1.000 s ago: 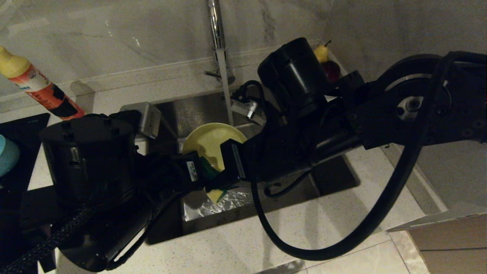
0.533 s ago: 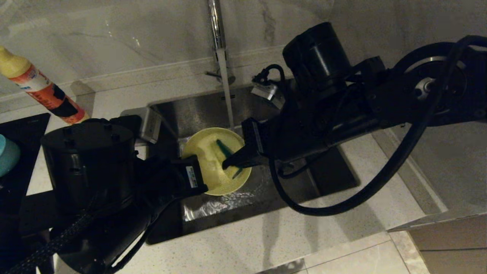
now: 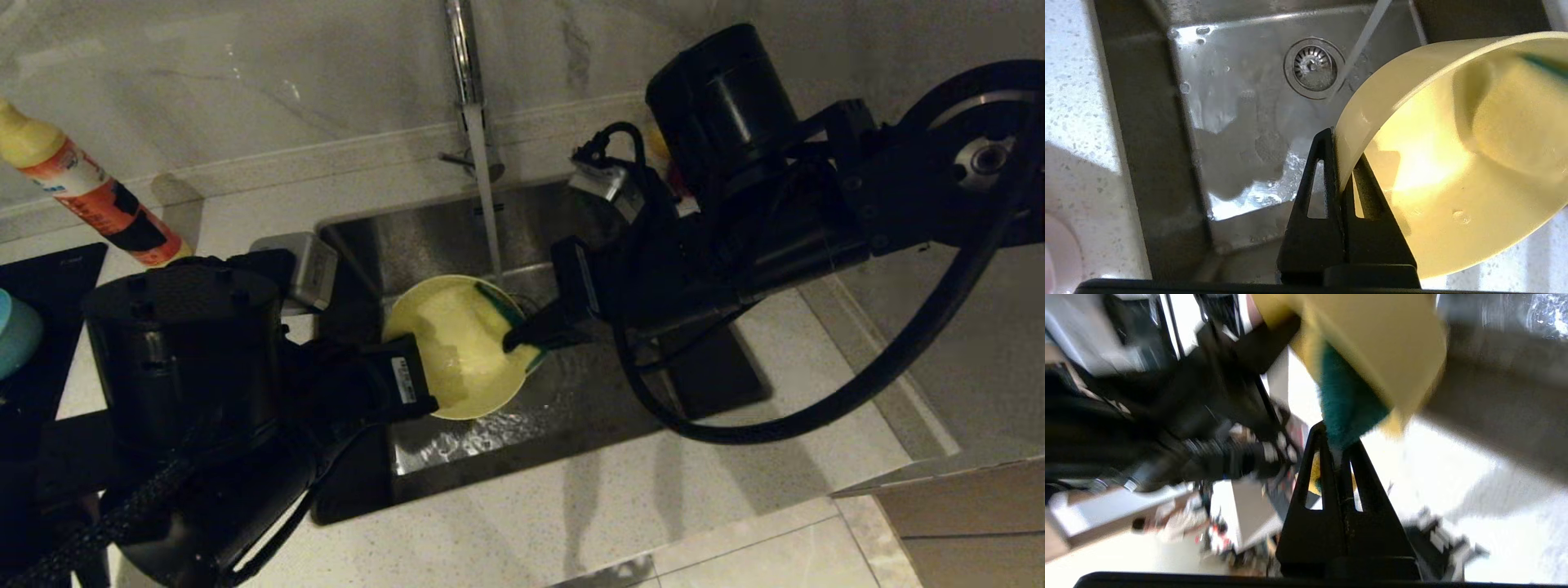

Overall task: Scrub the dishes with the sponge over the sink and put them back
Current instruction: Wipe the bowl

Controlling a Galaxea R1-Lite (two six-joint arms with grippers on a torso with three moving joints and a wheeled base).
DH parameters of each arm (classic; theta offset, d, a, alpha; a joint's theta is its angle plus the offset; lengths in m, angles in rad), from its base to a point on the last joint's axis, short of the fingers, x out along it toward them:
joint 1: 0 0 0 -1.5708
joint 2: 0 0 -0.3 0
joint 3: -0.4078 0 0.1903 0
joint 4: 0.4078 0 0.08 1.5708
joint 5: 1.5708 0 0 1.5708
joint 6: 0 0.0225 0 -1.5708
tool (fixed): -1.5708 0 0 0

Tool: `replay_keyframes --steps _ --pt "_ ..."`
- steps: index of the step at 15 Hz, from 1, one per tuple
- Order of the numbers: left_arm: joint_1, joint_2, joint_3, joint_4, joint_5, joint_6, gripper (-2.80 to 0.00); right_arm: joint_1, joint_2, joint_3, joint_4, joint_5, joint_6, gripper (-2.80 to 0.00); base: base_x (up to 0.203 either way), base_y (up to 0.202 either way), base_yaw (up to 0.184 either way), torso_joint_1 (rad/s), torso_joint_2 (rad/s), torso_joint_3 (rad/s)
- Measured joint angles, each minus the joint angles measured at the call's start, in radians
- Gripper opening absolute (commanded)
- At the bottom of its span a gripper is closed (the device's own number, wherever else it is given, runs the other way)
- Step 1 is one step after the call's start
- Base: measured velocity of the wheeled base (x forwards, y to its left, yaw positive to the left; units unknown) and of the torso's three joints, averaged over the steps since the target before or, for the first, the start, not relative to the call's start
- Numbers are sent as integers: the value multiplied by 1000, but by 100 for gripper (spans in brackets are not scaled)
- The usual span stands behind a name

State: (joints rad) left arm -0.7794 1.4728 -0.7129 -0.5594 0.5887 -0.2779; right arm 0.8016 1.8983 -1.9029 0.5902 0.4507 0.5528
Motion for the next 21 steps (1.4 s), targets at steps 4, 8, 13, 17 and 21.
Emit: replay_keyframes --steps 4,8,13,17,21 --pt "7 1 -24 -1 0 -1 -280 49 8 47 7 1 1 -280 0 0 0 0 0 0" --pt "17 4 -56 0 -1 2 -280 79 17 79 3 0 1 -280 0 0 0 0 0 0" --pt "18 15 -62 0 0 -2 -280 117 46 59 -9 0 1 -280 0 0 0 0 0 0" --pt "18 15 -55 -1 0 -2 -280 121 79 -4 -12 -2 2 -280 0 0 0 0 0 0" --pt "18 4 -55 -1 -1 -2 -280 106 102 -27 -58 -2 3 -280 0 0 0 0 0 0"
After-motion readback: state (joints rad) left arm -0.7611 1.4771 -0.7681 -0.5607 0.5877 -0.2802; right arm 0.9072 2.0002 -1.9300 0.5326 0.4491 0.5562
